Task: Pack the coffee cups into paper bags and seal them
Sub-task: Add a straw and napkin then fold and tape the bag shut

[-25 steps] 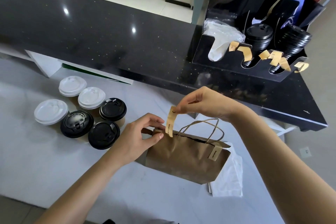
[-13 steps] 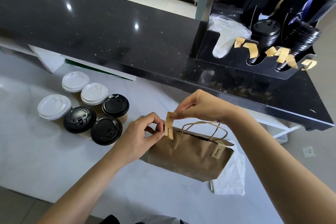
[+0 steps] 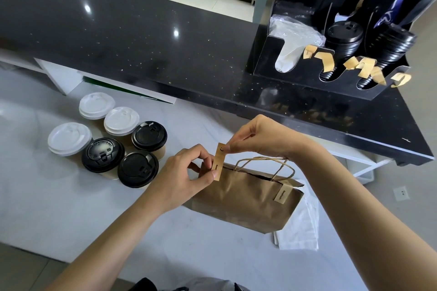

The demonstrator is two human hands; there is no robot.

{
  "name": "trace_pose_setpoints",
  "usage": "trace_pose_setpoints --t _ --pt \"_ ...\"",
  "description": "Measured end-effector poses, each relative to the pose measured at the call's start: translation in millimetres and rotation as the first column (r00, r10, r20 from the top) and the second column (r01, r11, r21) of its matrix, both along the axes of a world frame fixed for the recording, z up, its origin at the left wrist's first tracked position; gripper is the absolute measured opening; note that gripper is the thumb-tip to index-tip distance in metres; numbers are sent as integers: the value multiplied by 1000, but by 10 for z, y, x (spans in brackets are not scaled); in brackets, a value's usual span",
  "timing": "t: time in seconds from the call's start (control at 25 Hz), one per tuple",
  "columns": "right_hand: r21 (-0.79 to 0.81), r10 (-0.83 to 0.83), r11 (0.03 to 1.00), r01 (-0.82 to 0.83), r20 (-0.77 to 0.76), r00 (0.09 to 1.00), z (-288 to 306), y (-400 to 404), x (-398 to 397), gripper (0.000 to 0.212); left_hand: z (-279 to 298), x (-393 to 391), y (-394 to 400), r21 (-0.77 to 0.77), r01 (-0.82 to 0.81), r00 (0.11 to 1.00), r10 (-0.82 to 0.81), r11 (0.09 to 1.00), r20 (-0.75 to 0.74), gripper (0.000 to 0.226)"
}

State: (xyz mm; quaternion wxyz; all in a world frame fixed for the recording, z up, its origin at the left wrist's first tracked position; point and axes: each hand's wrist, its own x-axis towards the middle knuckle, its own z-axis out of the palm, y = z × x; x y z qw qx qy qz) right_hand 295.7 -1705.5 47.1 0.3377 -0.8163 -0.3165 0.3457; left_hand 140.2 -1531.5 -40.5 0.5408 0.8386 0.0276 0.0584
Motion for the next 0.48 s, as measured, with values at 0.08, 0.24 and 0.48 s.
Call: trace_pose_setpoints --t 0.08,0.24,0.48 --pt "-3 -5 1000 5 0 1000 -11 -7 12 18 -18 -2 9 25 2 1000 -2 1000 1 20" --pt "-21 2 1000 -2 11 1000 -36 -8 16 17 -12 -4 19 38 -3 1000 3 999 2 24" --pt "-32 8 999 -7 18 1000 -160 41 73 20 -25 5 15 50 1 1000 -1 999 8 29"
